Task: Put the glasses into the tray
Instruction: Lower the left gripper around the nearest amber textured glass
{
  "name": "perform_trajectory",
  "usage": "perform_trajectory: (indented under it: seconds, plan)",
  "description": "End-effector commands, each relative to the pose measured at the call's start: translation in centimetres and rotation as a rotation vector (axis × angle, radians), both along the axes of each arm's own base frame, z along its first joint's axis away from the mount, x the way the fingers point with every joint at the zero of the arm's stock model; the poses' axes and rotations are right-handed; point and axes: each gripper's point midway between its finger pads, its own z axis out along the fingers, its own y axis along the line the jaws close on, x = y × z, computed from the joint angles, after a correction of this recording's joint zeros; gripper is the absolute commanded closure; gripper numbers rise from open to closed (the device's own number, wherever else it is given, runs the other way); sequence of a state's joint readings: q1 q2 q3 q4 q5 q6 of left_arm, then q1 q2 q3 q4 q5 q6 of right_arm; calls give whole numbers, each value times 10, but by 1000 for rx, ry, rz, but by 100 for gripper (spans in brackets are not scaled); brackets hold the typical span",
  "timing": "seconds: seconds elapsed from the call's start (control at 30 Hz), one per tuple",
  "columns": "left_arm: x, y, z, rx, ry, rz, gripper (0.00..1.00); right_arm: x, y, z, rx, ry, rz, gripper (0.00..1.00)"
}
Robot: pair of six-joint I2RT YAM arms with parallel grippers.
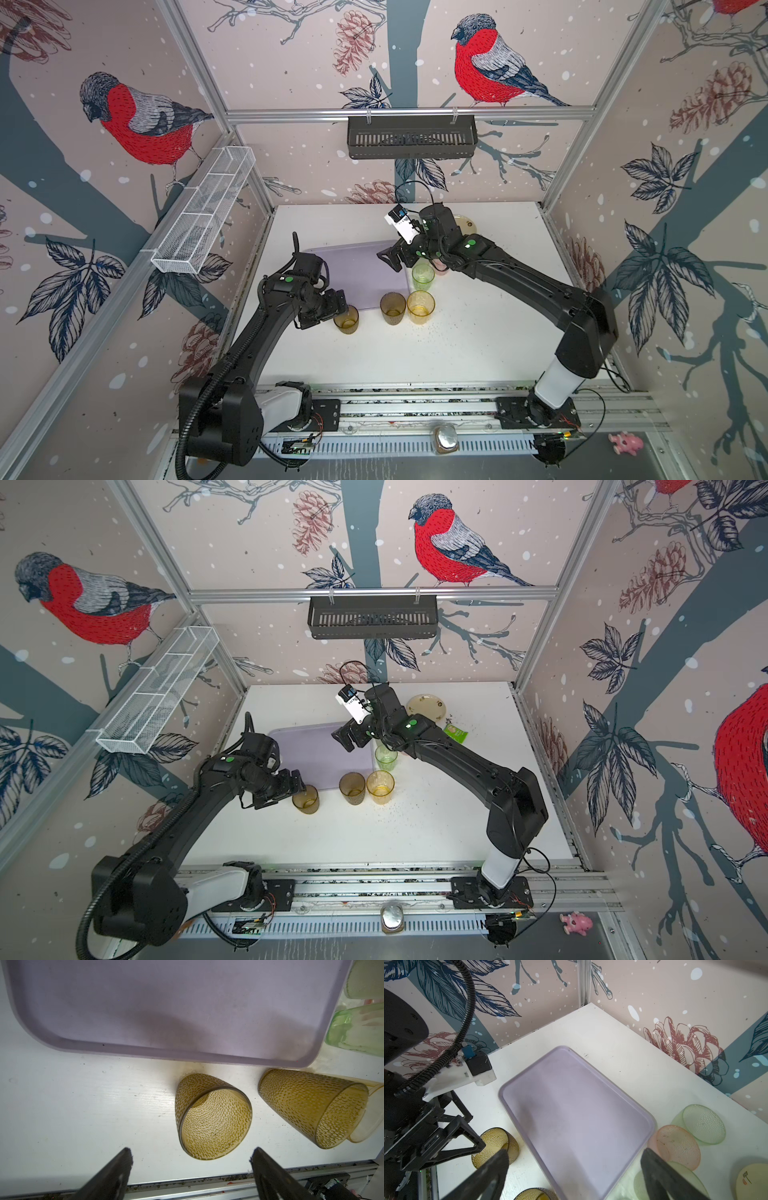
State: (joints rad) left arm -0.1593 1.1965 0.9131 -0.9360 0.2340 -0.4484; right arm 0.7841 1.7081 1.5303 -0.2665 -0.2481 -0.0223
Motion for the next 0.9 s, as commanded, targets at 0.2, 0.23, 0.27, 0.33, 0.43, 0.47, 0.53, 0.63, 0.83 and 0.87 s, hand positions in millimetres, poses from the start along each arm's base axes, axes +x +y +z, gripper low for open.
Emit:
perform_trajectory:
  seconds: [0.2, 0.23, 0.27, 0.33, 0.43, 0.47, 0.53, 0.63, 0.83, 0.87]
  plan:
    - [-7, -2, -12, -17, 18, 11, 11, 3, 2, 4, 15, -15, -15, 0]
    - [-7, -3, -13, -22, 15, 7, 11, 3, 2, 4, 15, -16, -14, 0]
    - [-7, -3, -14, -25, 15, 6, 12, 3, 2, 5, 14, -18, -15, 0]
    - [-9, -4, -18, -25, 23, 3, 14, 3, 2, 3, 7, -19, -13, 0]
    - [-9, -4, -22, -17, 25, 0, 17, 2, 2, 3, 6, -17, -12, 0]
    - [-8, -3, -23, -13, 25, 3, 18, 3, 2, 2, 3, -14, -16, 0]
    - [-8, -3, -24, -3, 27, 0, 20, 6, 1, -1, -8, -10, -32, 0]
    - [-6, -1, -26, 16, 24, 3, 24, 7, 0, -5, -23, -5, -38, 0]
    - [-2, -2, -30, 27, 26, -2, 34, 6, 1, -7, -26, -3, -34, 0]
    - [0, -2, -29, 29, 22, -1, 36, 7, 1, -7, -28, -4, -35, 0]
